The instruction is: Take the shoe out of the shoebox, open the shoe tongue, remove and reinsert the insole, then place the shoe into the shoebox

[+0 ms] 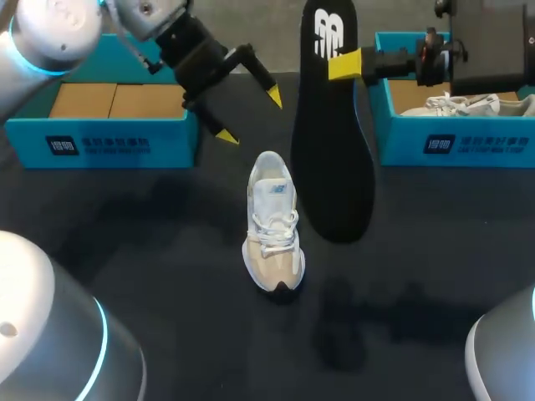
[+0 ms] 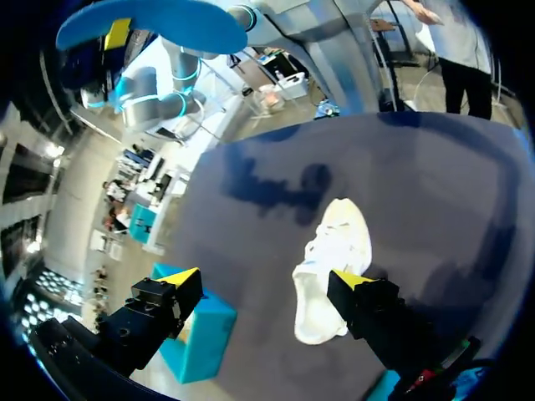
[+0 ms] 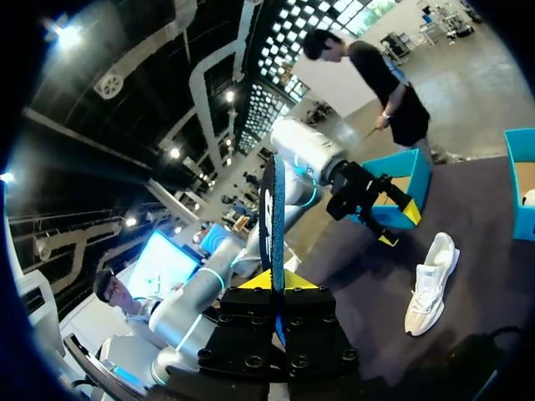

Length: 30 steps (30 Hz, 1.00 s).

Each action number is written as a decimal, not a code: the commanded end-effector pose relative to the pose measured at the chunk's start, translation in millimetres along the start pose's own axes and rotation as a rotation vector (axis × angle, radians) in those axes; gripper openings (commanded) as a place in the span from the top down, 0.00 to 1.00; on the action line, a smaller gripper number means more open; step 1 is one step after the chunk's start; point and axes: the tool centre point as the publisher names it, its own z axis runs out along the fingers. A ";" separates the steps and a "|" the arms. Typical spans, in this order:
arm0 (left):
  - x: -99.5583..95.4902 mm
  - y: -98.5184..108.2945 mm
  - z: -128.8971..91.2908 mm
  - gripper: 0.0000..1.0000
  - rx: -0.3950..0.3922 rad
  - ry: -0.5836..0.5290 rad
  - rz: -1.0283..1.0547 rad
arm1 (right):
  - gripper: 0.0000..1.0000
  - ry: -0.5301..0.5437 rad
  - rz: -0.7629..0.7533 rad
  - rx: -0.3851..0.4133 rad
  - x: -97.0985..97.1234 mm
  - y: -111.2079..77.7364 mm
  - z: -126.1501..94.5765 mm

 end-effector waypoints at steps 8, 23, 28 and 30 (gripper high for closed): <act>-20.1 -44.8 -34.5 0.00 -0.098 -0.399 0.207 | 1.00 0.023 0.305 0.122 -35.0 35.5 13.9; -49.4 -94.2 -59.7 0.00 -0.144 -0.568 0.428 | 1.00 -0.055 0.729 0.026 -116.0 75.1 17.4; -55.1 -100.3 -61.8 0.00 -0.159 -0.612 0.462 | 1.00 -0.081 0.783 -0.022 -130.3 81.6 26.5; -58.3 -100.6 -61.2 0.00 -0.151 -0.630 0.475 | 1.00 -0.079 0.803 -0.026 -131.3 82.8 33.1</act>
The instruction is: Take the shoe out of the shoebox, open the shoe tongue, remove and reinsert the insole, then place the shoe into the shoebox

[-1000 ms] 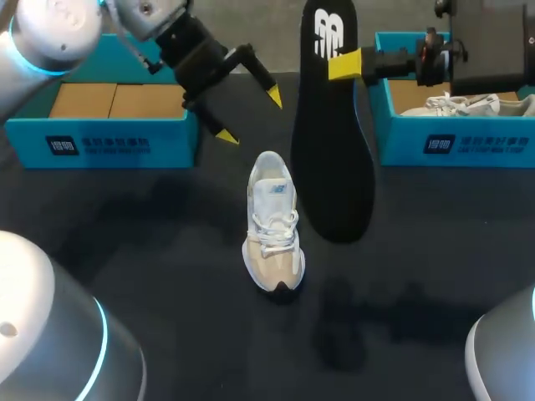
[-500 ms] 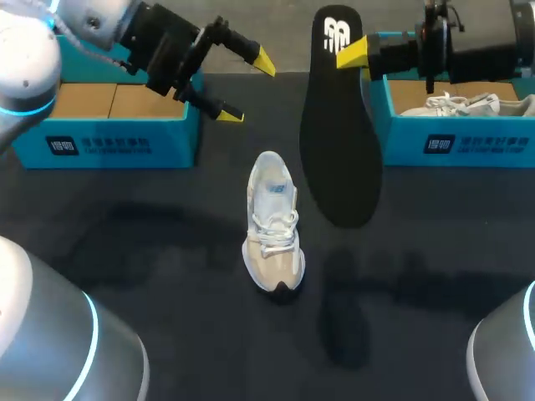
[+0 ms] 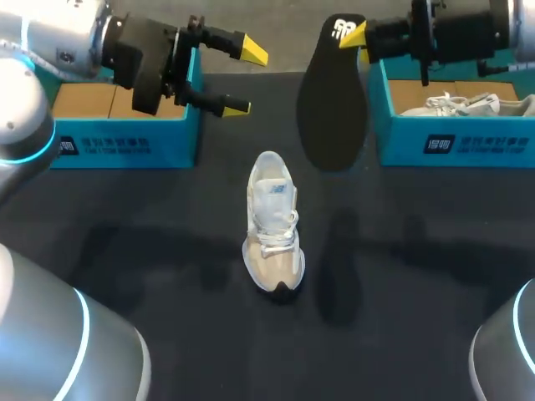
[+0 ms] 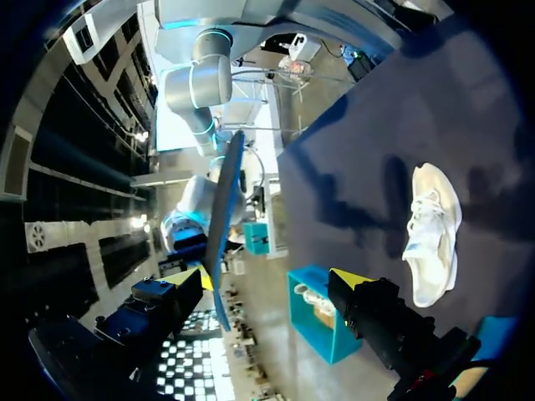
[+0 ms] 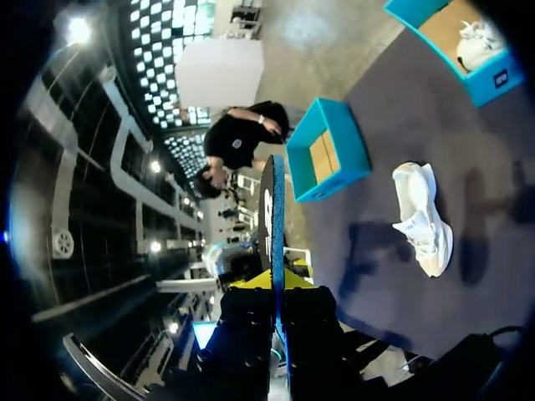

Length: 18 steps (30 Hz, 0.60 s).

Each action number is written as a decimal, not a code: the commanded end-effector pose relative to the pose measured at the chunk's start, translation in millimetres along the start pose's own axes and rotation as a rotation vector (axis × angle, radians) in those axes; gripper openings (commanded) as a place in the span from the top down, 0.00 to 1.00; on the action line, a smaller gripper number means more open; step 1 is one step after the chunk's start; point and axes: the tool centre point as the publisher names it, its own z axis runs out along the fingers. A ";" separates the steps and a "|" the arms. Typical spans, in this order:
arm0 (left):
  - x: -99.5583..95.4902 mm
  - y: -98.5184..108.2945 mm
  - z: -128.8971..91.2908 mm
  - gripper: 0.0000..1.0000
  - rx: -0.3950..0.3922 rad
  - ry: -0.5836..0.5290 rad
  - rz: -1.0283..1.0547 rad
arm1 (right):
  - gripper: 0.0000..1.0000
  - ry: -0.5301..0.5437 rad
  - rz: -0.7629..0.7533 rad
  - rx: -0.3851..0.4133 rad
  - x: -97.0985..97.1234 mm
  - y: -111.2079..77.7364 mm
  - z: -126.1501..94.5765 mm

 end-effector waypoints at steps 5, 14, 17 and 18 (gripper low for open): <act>-1.6 -1.5 13.7 0.00 -0.004 -0.102 0.018 | 1.00 0.017 0.070 -0.031 4.2 4.5 38.3; -9.8 -3.5 29.6 0.01 0.054 -0.151 0.049 | 1.00 0.061 0.149 -0.068 5.5 7.5 69.5; -11.5 -4.3 30.3 0.13 0.056 -0.163 0.060 | 1.00 0.065 0.153 -0.066 3.1 6.6 75.5; -11.6 -4.3 30.3 0.13 0.058 -0.169 0.066 | 1.00 0.071 0.160 -0.066 2.4 6.2 76.7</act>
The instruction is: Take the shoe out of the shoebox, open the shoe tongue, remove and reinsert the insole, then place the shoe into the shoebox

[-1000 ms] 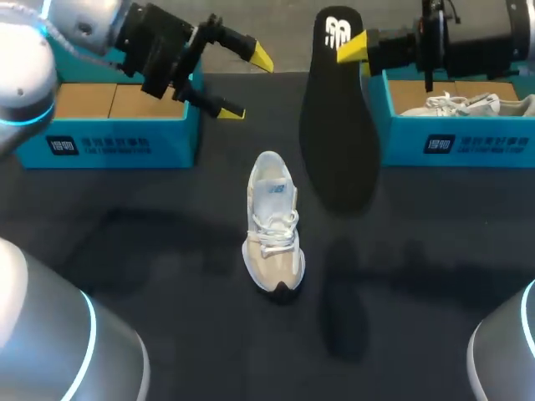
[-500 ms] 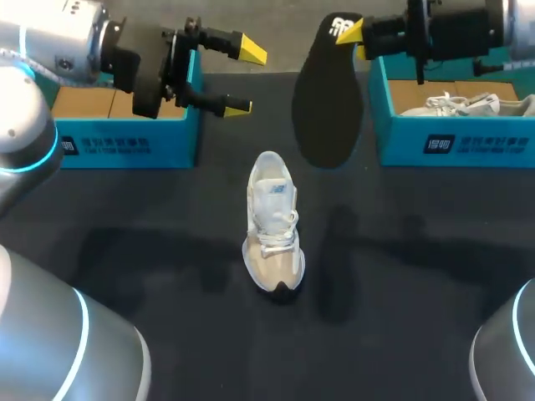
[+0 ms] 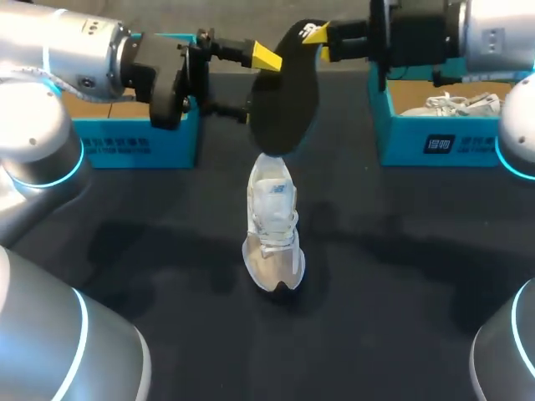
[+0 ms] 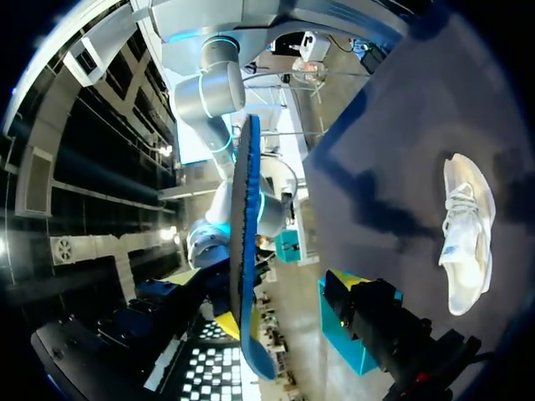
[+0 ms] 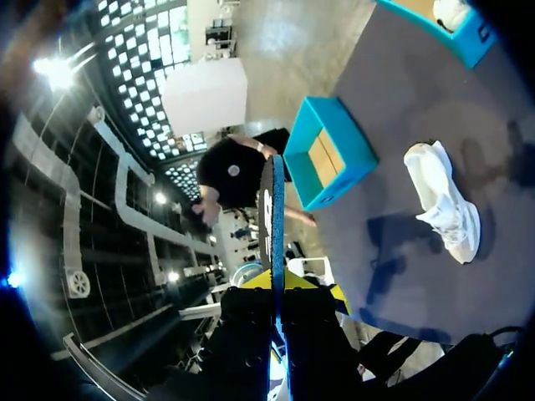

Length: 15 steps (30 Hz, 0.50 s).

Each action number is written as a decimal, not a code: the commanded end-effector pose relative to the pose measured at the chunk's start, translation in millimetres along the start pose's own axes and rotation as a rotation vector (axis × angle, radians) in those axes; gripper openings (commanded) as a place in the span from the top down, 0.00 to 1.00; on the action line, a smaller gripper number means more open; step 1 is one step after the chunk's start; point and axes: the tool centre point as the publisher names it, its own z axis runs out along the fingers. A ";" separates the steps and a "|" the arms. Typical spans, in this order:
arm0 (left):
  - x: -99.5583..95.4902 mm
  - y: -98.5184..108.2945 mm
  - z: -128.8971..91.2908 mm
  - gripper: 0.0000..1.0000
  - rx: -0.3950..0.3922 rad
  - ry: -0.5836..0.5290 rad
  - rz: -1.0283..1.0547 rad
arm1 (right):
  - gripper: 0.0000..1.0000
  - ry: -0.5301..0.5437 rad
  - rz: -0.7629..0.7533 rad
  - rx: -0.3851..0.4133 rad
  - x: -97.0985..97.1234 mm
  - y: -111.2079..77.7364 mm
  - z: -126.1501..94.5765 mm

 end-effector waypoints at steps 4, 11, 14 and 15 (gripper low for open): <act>-0.2 4.1 3.8 0.35 0.017 -0.028 0.020 | 1.00 0.021 0.013 -0.004 -5.7 -0.8 23.4; -4.7 -2.1 1.5 0.59 0.025 -0.051 0.038 | 1.00 0.026 0.018 -0.009 -7.1 2.7 19.8; -5.6 -6.8 1.3 0.69 0.026 -0.052 0.041 | 1.00 0.025 0.019 -0.009 -7.2 4.5 18.3; -5.5 -8.0 1.3 0.72 0.026 -0.051 0.043 | 1.00 0.025 0.020 -0.010 -7.5 5.2 17.8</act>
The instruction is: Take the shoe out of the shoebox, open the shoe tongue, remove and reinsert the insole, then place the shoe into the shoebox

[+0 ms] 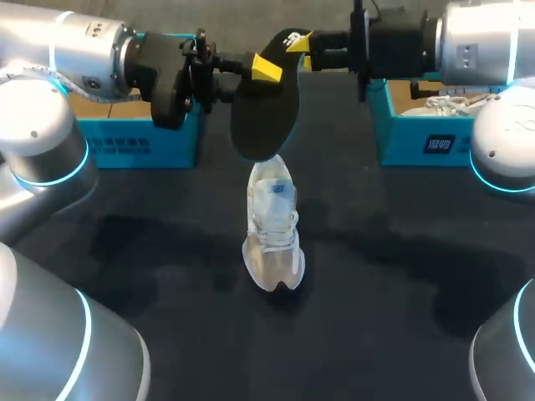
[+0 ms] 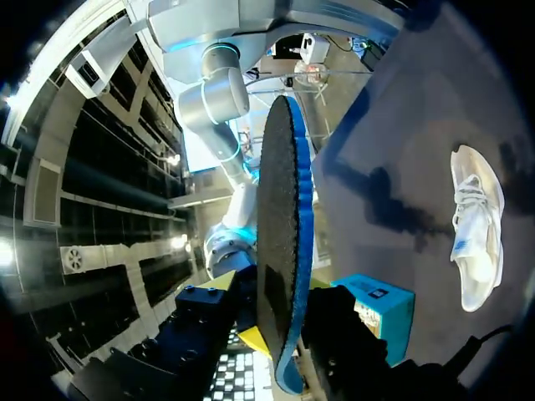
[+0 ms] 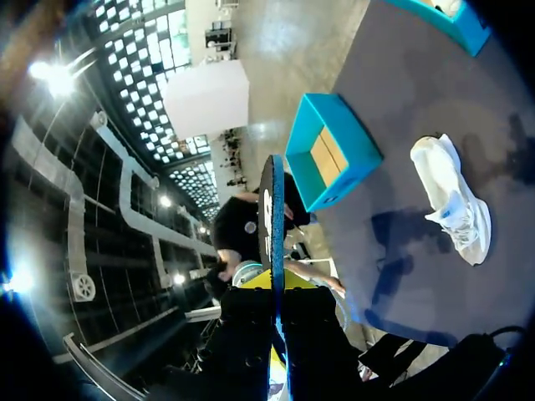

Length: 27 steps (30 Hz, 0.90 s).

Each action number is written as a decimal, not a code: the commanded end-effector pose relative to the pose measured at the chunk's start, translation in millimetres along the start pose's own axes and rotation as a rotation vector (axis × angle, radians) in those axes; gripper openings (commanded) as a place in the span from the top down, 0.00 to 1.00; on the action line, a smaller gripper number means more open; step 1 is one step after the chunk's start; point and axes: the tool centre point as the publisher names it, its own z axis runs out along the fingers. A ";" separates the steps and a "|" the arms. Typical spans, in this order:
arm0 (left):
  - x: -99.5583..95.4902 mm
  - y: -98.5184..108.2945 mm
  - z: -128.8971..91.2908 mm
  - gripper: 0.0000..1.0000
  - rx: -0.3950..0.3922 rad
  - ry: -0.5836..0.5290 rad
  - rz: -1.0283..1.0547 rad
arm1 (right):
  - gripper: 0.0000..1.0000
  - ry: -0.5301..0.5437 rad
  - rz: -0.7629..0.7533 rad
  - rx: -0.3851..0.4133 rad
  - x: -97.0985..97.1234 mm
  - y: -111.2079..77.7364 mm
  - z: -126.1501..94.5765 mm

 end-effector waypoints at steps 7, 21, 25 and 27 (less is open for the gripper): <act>2.3 -7.1 -4.0 1.00 -0.011 0.001 0.002 | 1.00 0.003 0.014 -0.009 -0.7 4.2 -3.2; 5.9 4.2 -14.2 1.00 -0.009 0.001 0.003 | 0.00 0.134 -0.098 0.029 -2.8 -5.2 -10.9; 6.3 7.1 -20.1 1.00 -0.013 -0.003 0.000 | 0.00 0.153 -0.147 0.071 -8.4 -9.6 -25.7; 5.9 9.0 -23.6 1.00 -0.017 -0.006 -0.002 | 0.00 0.147 -0.177 0.082 -11.2 -11.4 -35.4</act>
